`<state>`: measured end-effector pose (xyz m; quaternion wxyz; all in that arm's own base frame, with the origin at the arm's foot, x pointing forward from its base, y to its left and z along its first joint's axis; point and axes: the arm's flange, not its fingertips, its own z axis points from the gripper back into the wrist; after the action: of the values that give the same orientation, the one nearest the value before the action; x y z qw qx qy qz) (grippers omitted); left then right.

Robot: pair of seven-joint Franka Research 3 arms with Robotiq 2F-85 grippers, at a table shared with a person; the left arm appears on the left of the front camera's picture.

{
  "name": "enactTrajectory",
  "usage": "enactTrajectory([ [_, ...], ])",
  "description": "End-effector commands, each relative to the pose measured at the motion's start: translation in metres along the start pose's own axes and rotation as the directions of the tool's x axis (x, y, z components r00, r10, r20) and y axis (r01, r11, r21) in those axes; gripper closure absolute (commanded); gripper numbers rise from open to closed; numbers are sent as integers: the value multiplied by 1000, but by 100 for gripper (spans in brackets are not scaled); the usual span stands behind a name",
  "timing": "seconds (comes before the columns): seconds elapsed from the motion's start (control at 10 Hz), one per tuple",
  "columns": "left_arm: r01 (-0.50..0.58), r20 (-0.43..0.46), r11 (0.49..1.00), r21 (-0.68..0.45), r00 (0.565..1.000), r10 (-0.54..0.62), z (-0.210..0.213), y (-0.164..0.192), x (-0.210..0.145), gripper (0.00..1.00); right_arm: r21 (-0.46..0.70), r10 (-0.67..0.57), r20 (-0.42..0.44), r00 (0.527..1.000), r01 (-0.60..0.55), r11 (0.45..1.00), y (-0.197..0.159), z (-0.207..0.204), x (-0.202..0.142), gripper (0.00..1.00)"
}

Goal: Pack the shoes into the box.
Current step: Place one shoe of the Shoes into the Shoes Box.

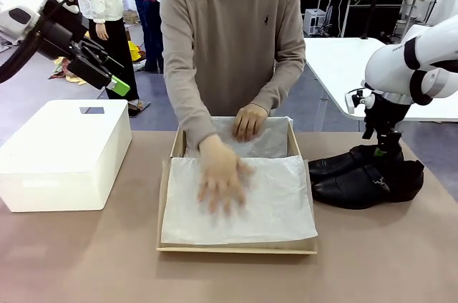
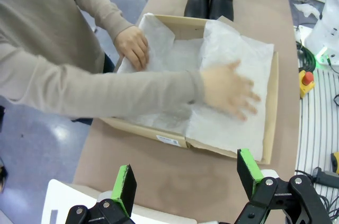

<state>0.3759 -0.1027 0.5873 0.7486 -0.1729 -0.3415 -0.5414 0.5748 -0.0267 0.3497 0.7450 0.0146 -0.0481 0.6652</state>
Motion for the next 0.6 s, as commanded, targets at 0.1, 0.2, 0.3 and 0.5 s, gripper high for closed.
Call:
enactTrajectory([
  [0.1, 11, 14, 1000, -9, 1000, -11, 1, 1, -1, 0, -4, -2, -17, 1000, 2, 1000, -2, -7, -2, 0],
  [0.2, 11, 14, 1000, -9, 1000, -11, 1, 1, -1, 0, -3, -5, -17, 1000, 5, 1000, -2, -8, -2, 0],
  [0.3, 11, 14, 1000, -9, 1000, -11, 1, 1, -1, 0, 11, -19, -23, 1000, 19, 1000, -3, -9, -1, 0],
  [0.5, 11, 14, 1000, -9, 1000, -11, 1, 1, -1, 0, 23, -35, -35, 999, 36, 999, -4, -9, -1, 18],
])
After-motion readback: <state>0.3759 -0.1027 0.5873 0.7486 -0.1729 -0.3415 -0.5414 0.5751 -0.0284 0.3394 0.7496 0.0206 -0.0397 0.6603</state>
